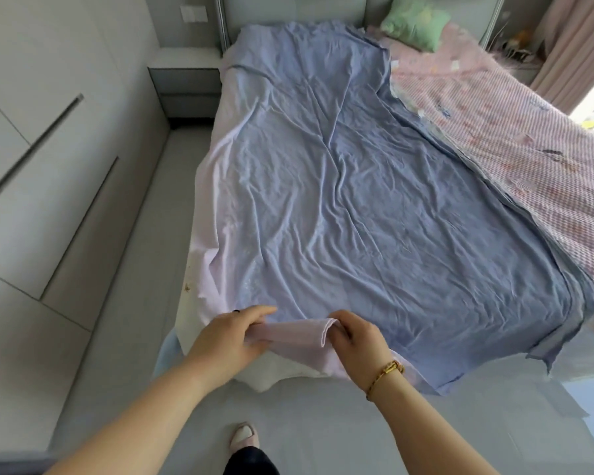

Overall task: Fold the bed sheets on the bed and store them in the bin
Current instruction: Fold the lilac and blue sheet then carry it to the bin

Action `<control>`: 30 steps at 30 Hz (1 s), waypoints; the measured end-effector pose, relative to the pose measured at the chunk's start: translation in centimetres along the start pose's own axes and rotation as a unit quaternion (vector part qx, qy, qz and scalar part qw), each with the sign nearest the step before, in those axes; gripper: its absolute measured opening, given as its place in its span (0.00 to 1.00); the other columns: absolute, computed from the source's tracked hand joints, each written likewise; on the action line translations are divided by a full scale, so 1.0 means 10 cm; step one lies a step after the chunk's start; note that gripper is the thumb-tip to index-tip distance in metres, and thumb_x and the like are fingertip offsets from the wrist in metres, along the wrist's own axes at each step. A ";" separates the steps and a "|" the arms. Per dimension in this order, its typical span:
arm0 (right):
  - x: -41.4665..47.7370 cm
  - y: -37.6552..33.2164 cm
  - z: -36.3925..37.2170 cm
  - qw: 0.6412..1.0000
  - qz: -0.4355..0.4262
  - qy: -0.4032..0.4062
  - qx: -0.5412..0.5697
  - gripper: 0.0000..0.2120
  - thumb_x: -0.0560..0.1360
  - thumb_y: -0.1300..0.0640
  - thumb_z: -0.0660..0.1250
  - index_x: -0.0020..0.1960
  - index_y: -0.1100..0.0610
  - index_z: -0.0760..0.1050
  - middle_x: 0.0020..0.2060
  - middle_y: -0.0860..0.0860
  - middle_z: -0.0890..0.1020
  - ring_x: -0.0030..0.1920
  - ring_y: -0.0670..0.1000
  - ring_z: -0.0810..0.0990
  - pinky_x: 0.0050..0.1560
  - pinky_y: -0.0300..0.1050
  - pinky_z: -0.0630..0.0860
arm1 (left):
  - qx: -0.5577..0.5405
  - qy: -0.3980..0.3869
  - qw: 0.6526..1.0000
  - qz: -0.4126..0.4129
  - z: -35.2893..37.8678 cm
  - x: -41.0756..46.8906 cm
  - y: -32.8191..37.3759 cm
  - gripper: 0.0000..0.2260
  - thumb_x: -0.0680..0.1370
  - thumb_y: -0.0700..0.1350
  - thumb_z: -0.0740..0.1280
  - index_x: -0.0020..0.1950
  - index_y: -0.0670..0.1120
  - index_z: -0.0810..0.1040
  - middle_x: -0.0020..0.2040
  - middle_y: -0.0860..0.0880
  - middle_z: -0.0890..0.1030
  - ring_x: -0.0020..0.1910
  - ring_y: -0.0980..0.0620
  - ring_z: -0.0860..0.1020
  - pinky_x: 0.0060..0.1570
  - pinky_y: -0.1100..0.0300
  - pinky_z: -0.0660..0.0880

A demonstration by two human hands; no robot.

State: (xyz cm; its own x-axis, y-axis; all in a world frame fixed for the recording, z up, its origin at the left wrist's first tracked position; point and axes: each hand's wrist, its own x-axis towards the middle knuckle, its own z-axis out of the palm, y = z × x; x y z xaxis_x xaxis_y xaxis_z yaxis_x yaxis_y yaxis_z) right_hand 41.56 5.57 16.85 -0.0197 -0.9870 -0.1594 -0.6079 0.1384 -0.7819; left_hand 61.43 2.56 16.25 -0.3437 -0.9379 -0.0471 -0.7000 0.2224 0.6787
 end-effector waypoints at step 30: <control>1.65 -0.20 -0.71 0.981 0.067 0.152 -0.097 0.17 0.70 0.55 0.68 0.25 0.54 0.67 0.23 0.54 0.70 0.29 0.45 0.72 0.33 0.38 0.64 | -0.346 0.235 0.882 -0.220 -1.22 1.11 -1.21 0.08 0.77 0.41 0.66 0.38 0.39 0.76 0.36 0.45 0.74 0.37 0.50 0.70 0.35 0.62 0.65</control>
State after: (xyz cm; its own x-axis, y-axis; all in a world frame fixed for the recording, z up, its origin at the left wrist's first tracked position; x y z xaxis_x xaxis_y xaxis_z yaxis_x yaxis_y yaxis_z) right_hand 36.86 -11.61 20.05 -0.3285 -0.9435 -0.0430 -0.7225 0.2803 -0.6320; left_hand 73.74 -13.77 16.48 0.2756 -0.9361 -0.2183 -0.0959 -0.2528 0.9628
